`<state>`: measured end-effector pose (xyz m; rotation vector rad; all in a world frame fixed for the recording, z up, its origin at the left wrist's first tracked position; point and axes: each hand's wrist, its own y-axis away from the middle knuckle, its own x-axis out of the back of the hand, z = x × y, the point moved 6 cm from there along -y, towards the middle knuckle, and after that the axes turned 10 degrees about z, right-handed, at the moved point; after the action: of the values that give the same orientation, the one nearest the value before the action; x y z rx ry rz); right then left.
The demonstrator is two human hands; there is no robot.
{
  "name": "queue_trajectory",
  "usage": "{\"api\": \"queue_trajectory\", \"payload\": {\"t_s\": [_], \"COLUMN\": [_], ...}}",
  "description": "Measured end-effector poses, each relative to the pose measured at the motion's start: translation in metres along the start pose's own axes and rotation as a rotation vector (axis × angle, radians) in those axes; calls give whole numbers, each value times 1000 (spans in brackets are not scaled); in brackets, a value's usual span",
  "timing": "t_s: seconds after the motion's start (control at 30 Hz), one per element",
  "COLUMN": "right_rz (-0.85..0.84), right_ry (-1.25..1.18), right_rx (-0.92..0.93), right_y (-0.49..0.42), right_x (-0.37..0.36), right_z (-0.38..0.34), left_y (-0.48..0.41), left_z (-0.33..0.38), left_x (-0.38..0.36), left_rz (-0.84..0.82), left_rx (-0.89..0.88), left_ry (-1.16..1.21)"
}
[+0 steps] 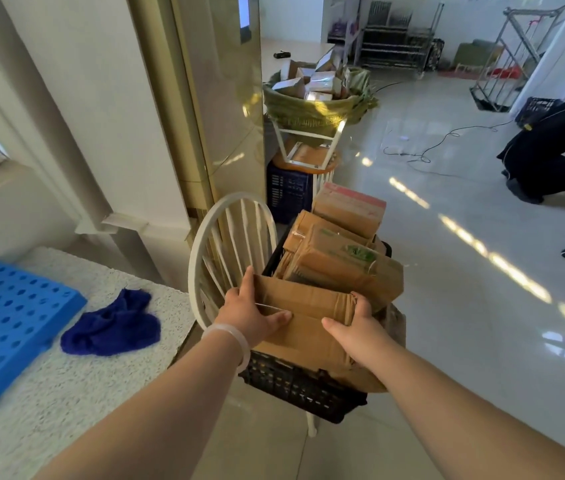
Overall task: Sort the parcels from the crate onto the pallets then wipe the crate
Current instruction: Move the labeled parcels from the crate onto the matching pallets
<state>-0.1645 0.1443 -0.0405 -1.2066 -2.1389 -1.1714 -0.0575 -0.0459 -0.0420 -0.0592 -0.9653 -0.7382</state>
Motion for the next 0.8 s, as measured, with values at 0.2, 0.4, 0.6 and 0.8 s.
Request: {"api": "queue_trajectory", "payload": {"t_s": [0.2, 0.4, 0.6, 0.8], "right_rz": [4, 34, 32, -117], "right_ry": [-60, -246, -299, -395], "right_rx": [-32, -103, -8, 10], "right_y": [23, 41, 60, 79], "right_x": [-11, -33, -52, -76], "right_z": [-9, -26, -58, -85], "left_y": [23, 41, 44, 54], "left_z": [-19, -45, -83, -107], "left_x": [19, 52, 84, 109], "left_rz": [16, 165, 309, 308], "left_rx": [38, 89, 225, 203], "left_ry": [73, 248, 341, 509]}}
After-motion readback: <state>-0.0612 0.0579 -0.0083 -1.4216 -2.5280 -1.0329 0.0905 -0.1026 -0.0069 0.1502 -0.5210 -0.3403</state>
